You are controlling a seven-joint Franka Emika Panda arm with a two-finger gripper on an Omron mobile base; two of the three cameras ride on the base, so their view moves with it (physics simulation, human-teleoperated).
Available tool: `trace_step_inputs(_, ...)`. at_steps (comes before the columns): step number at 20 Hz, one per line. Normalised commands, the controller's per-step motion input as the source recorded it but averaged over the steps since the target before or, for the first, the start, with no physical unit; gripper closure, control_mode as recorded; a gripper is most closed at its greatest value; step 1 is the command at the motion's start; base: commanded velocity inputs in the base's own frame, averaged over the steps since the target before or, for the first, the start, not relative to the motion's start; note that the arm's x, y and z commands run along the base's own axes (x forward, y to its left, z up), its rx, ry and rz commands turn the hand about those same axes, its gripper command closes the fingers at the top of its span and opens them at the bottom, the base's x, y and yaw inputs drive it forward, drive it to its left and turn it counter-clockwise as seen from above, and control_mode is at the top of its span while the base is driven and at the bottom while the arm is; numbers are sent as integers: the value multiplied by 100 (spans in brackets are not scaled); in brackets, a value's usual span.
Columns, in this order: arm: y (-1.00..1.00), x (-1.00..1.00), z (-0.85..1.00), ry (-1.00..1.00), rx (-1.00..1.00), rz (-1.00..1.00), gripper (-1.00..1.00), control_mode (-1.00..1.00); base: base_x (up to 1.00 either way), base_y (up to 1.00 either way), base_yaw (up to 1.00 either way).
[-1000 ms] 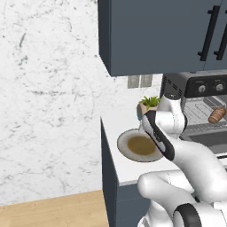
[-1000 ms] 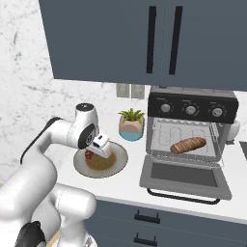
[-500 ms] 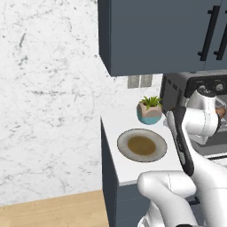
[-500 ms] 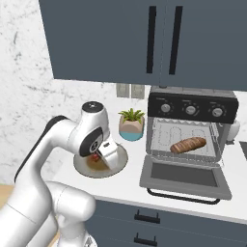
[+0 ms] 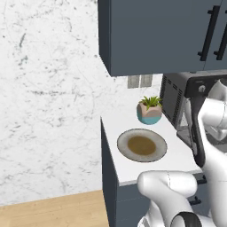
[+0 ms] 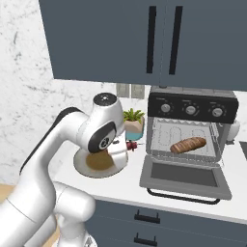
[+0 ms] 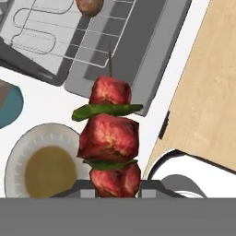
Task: Pick up the kebab skewer and baguette bread, and place them inside the toaster oven. Close the toaster oven door and start by setting the timer.
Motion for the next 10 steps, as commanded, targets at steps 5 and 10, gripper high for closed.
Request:
trace_step_inputs(5,-61,1,31,0,3,-32,100,-100,0,0,0)
trace_step_inputs(10,-64,2,7,-2,0,-25,100,-100,0,0,0)
